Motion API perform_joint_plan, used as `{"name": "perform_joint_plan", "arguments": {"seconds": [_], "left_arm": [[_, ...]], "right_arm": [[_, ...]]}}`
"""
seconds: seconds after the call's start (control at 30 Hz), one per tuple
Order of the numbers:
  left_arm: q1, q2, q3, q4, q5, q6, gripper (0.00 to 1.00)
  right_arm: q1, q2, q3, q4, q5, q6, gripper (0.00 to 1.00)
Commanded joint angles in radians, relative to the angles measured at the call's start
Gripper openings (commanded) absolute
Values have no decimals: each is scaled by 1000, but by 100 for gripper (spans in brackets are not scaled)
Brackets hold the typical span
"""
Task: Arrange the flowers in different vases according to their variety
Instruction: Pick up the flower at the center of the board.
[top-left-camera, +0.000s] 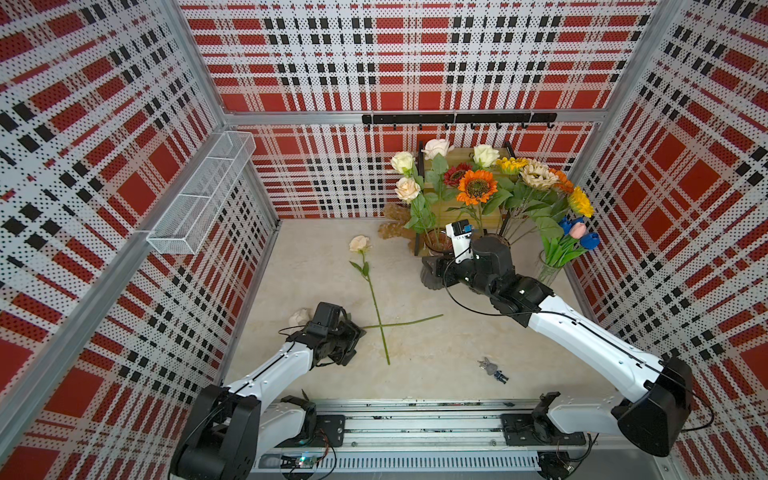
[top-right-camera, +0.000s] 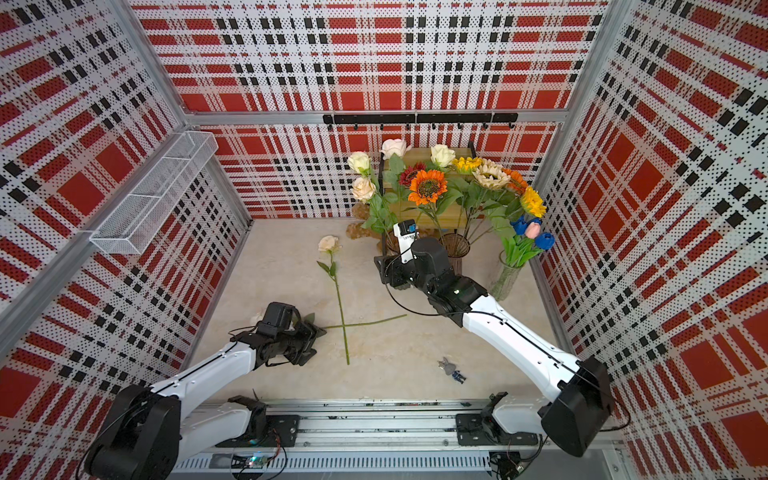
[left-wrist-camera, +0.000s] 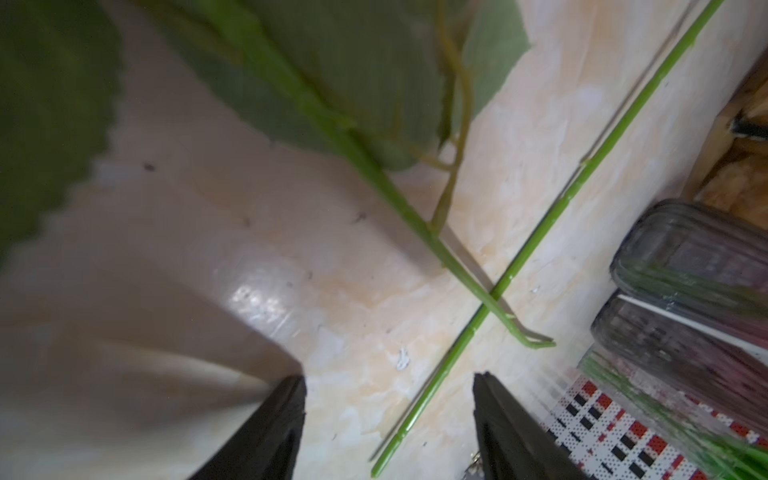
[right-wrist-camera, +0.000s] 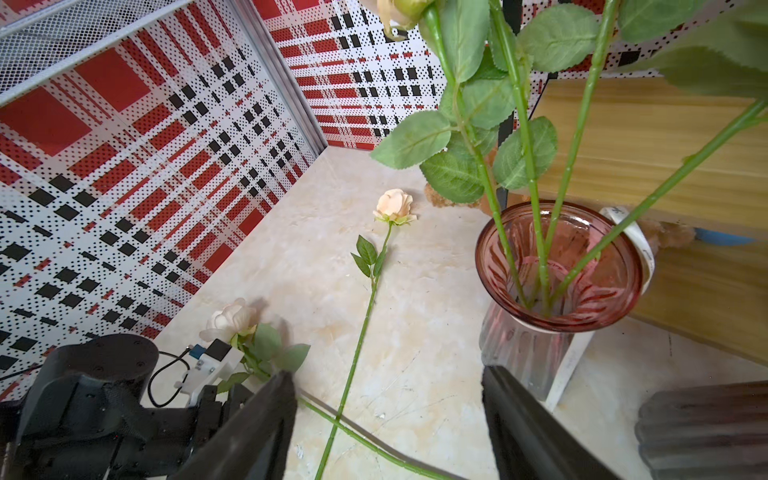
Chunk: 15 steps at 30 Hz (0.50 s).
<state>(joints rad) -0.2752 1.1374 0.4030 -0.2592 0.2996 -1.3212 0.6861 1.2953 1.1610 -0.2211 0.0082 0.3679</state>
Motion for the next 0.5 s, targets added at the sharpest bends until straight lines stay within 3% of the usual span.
{"name": "perform_joint_plan", "arguments": {"seconds": [0.0,0.2,0.47], "left_arm": [[-4,-17,-43,183,-31,-147,67],[-23,-26,-130,392,-137,-309,58],[-50,139,-78,456,-179,-293,51]], "right_arm": [[-2,-35,-34,29,9,3,77],[-8,-46,-49,32,6,3,76],[-17,-60,-49,11,17,-14,76]]}}
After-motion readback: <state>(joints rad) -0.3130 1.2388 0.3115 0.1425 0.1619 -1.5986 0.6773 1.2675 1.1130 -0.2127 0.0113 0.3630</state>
